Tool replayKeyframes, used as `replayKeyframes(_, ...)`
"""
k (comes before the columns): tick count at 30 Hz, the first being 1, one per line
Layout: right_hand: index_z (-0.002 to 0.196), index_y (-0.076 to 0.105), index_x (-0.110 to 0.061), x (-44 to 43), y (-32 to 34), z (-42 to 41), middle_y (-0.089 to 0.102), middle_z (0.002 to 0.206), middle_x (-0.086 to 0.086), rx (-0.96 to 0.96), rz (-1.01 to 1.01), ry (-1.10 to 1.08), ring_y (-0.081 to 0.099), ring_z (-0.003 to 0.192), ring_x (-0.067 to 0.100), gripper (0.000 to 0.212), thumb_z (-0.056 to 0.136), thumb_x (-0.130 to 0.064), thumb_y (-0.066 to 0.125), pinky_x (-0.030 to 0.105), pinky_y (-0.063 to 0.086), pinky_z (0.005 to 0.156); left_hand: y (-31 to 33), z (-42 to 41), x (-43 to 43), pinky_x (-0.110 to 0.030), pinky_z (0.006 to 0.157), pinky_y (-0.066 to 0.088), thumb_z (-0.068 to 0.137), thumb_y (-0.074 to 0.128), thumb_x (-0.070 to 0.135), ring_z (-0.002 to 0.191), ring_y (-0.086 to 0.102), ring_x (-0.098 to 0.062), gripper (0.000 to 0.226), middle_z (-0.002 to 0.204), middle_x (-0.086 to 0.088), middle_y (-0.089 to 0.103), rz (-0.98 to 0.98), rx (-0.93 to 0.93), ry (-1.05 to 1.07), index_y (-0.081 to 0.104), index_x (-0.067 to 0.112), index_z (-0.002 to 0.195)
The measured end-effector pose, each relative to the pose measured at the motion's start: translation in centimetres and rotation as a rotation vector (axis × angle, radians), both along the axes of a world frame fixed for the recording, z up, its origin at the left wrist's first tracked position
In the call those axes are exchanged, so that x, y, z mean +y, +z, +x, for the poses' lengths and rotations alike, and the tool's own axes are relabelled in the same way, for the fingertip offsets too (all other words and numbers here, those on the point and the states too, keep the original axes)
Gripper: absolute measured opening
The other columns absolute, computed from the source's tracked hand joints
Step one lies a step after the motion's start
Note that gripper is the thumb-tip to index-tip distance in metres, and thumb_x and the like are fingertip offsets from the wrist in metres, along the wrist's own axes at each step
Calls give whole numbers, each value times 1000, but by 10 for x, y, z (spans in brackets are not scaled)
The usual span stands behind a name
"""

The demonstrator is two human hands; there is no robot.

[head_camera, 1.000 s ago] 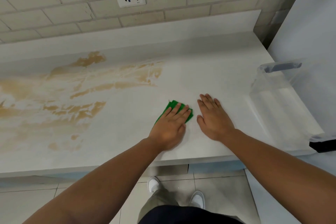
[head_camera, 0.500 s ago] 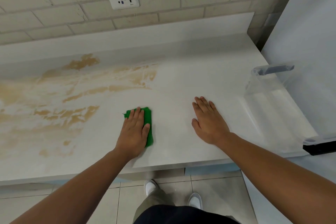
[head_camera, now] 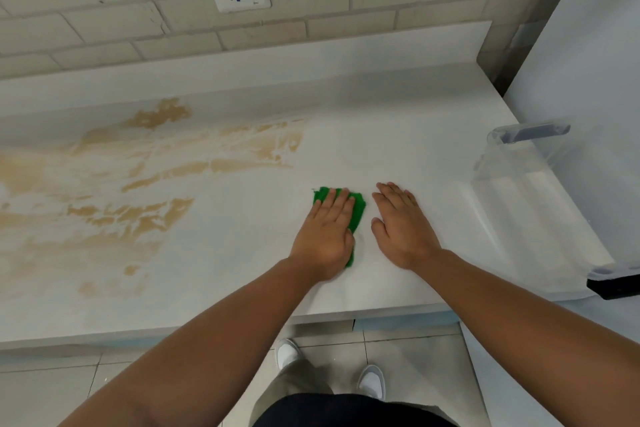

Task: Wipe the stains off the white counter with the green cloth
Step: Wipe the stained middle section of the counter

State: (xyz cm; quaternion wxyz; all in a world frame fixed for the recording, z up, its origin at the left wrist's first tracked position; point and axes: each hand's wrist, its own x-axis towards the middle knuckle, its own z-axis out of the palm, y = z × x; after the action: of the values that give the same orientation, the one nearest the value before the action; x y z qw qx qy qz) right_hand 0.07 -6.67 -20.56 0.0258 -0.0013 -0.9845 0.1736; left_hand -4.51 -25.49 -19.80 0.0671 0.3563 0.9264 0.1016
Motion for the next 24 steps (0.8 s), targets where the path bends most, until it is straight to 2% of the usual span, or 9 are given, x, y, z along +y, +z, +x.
replayKeyframes(4, 139, 48, -4, -14, 13, -21, 47, 145, 15, 56, -33, -22, 39, 137, 30, 66, 90, -42, 26, 48, 23, 119, -6, 11, -44, -37, 123, 0, 100, 24, 30, 150, -11, -14, 60, 164, 1, 1, 27, 17, -1, 9, 17, 156)
replayKeyframes(7, 141, 46, -6, -29, 18, -41, 43, 149, 12, 41, -23, 19, 33, 141, 29, 63, 92, -41, 28, 48, 19, 120, -5, 2, -82, -38, 123, 3, 98, 17, 37, 149, -11, -10, 62, 164, 4, 0, 37, 5, 119, 9, 19, 156)
replayKeyframes(11, 143, 43, -7, -41, 15, -65, 38, 153, 11, 3, -4, 57, 25, 146, 28, 61, 94, -40, 29, 46, 15, 122, -3, -20, -124, -32, 122, -4, 91, 8, 43, 149, -10, -12, 70, 161, 5, -6, 42, 6, 330, 8, 16, 156)
replayKeyframes(18, 149, 33, -7, -40, 10, -114, 23, 160, 12, -45, 87, 42, 11, 150, 28, 57, 100, -36, 37, 46, 9, 122, -7, -87, -164, -37, 123, -1, 101, 21, 28, 151, -4, -22, 60, 164, -8, 1, 5, 23, 617, 8, 7, 155)
replayKeyframes(24, 149, 32, -6, -33, 9, -156, 21, 161, 13, -50, 99, -32, 9, 151, 28, 58, 100, -38, 34, 47, 8, 122, -7, -146, -177, -37, 123, -2, 101, 19, 28, 151, -7, -22, 60, 164, -8, -3, -36, 15, 705, 4, 7, 155)
